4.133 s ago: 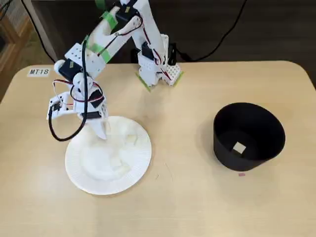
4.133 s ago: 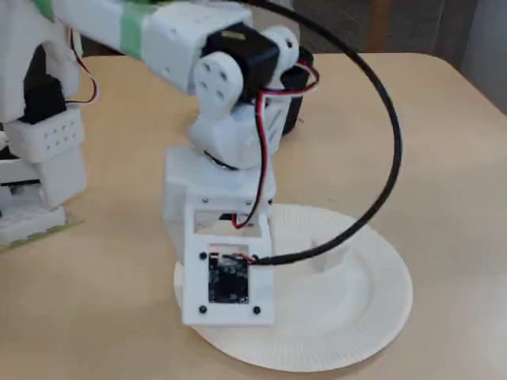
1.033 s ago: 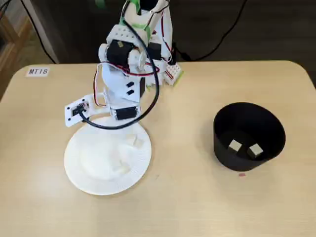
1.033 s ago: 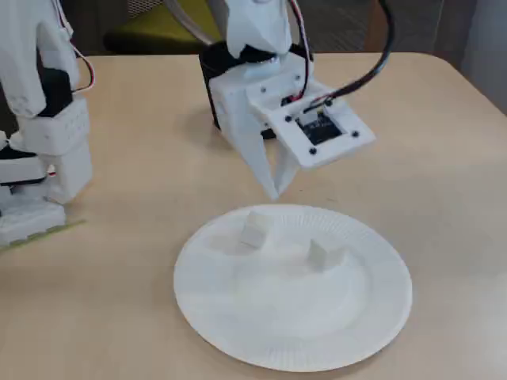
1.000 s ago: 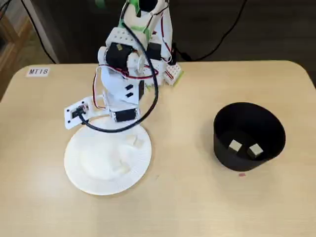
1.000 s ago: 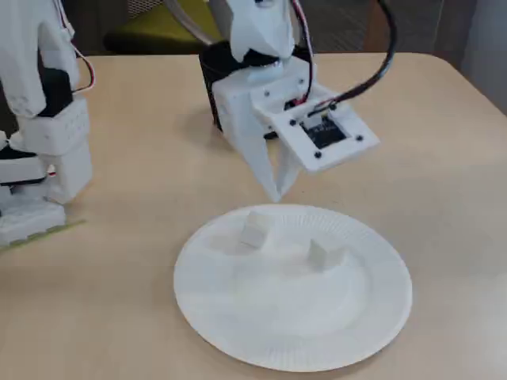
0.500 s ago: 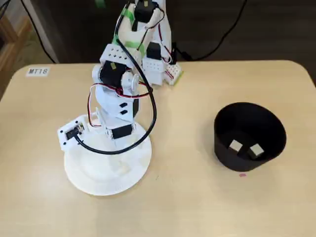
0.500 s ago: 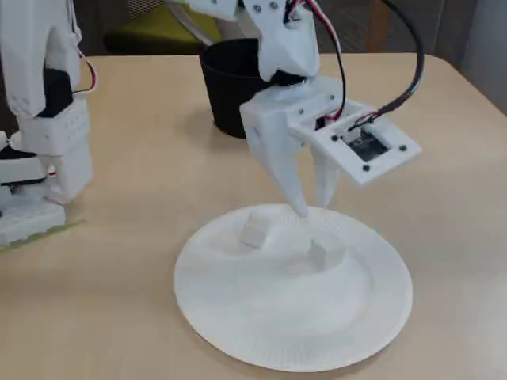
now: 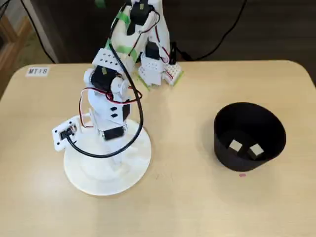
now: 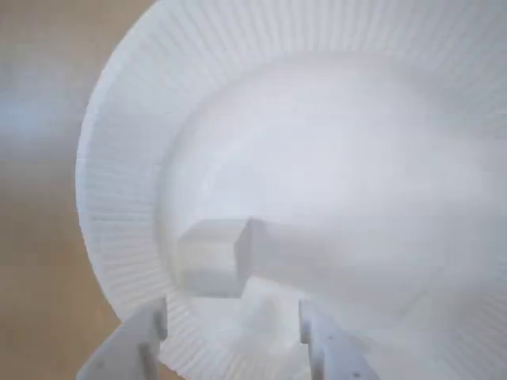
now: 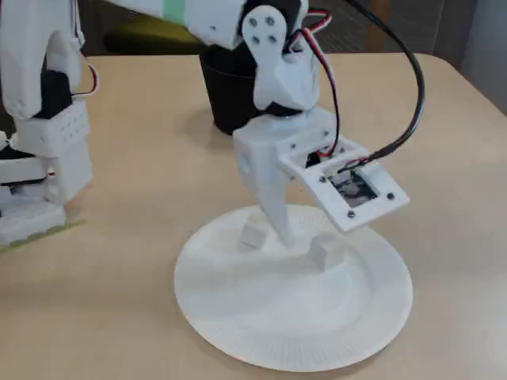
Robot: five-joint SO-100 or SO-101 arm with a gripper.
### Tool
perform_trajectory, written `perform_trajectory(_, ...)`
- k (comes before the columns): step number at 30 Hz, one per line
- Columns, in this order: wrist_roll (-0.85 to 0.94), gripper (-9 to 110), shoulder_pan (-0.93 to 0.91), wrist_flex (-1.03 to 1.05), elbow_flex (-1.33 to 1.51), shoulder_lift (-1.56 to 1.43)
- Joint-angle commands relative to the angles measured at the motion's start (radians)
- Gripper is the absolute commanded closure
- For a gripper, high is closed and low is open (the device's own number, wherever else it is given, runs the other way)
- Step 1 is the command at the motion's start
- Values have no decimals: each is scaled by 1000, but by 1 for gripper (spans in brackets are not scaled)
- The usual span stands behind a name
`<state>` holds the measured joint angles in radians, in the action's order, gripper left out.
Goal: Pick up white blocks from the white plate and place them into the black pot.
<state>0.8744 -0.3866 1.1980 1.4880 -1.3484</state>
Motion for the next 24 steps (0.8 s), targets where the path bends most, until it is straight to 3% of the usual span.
perform_trajectory(1, 15, 76, -5, -11, -60, 9)
perform_trajectory(11, 18, 77, 12, -26, -133, 120)
perform_trajectory(14, 9, 85, 12, -48, -155, 158)
perform_trajectory(18, -6, 104, 21, -60, -167, 178)
perform_trajectory(24, -9, 104, 25, -61, -179, 172)
